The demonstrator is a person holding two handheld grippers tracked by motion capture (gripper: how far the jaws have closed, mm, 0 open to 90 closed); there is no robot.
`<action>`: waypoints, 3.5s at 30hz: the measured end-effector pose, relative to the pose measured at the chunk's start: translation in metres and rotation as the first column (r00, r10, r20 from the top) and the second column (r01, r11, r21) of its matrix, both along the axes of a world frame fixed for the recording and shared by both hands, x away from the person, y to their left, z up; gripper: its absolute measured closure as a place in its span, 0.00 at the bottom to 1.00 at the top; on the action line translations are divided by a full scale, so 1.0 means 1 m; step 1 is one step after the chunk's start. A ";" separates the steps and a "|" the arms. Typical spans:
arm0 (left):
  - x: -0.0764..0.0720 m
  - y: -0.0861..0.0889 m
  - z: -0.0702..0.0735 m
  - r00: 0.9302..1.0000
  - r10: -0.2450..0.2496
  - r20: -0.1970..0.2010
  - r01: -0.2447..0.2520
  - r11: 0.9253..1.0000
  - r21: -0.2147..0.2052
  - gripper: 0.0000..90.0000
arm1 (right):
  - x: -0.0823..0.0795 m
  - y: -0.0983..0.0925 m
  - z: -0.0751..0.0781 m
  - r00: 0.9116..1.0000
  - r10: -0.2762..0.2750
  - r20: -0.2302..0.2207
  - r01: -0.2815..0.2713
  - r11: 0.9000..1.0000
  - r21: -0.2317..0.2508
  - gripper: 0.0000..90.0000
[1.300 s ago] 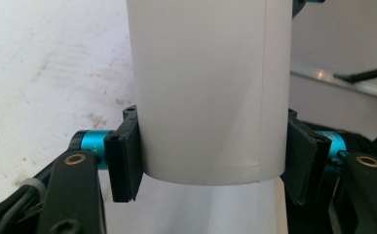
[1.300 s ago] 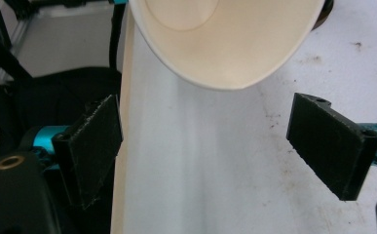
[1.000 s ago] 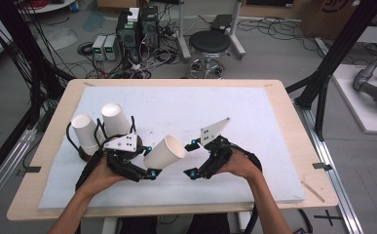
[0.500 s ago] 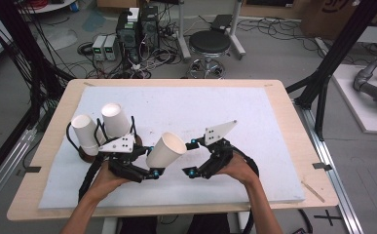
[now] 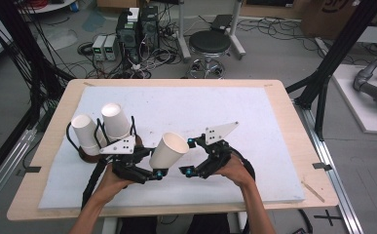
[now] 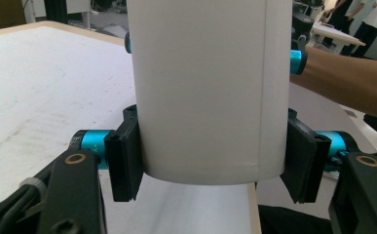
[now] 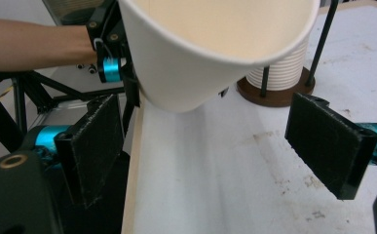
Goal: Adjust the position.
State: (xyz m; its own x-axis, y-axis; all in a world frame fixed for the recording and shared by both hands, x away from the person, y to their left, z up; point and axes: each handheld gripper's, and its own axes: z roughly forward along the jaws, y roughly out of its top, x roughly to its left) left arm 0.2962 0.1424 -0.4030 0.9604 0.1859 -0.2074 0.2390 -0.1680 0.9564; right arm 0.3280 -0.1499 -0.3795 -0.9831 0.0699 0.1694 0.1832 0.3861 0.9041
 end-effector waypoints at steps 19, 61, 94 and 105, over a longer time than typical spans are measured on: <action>-0.002 -0.011 -0.001 0.999 -0.048 0.012 0.049 0.998 -0.030 0.40 | -0.001 0.013 0.002 0.999 0.047 -0.013 -0.046 0.994 0.100 0.16; -0.005 -0.015 -0.004 0.997 -0.063 0.050 0.064 0.998 -0.009 0.40 | -0.001 0.015 0.010 0.996 0.094 -0.001 -0.092 0.979 0.180 0.30; -0.005 -0.012 0.000 0.994 0.103 0.046 -0.108 0.986 0.126 0.02 | 0.001 0.009 0.013 0.999 0.046 0.003 -0.046 0.984 0.173 0.31; -0.005 -0.013 0.000 0.993 0.109 0.048 -0.115 0.982 0.150 0.02 | 0.001 0.008 0.014 0.999 0.046 0.005 -0.046 0.984 0.172 0.31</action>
